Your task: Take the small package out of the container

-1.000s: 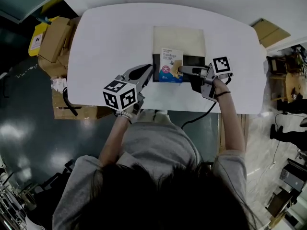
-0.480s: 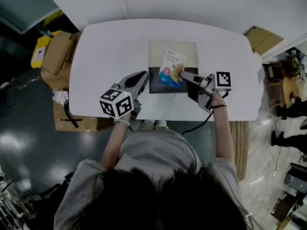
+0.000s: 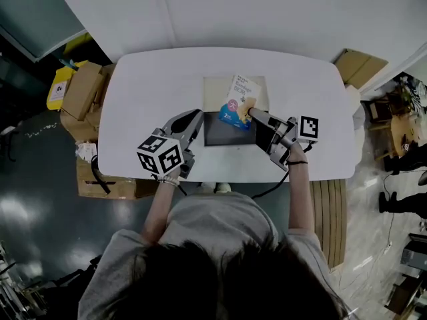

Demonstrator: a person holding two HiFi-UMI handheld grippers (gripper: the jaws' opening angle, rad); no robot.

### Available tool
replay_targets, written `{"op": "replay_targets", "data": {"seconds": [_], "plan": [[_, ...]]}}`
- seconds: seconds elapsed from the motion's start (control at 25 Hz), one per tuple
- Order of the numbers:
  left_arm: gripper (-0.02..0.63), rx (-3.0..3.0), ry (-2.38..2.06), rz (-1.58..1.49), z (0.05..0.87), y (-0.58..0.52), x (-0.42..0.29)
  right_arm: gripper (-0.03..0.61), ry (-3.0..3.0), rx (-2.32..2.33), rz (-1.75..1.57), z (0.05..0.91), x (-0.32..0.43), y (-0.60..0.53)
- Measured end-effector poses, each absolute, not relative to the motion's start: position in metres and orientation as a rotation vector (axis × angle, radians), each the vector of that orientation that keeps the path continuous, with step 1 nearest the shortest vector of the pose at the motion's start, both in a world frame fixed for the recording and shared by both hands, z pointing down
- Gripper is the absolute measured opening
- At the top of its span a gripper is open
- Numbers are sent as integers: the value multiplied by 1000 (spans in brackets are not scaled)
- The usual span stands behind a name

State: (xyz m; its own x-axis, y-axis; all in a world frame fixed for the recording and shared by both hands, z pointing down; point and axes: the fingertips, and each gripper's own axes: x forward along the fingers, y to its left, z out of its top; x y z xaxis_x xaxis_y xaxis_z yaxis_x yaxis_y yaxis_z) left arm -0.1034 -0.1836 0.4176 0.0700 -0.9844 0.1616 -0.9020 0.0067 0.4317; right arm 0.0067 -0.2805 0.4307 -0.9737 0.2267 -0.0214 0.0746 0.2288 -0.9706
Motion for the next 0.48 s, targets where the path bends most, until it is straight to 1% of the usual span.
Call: {"op": "replay_targets", "data": {"seconds": [0.48], "plan": [[-5,1974,-1931,-307,384,-193,-104,112,-2509,-332,1979,400,21,-299]]}}
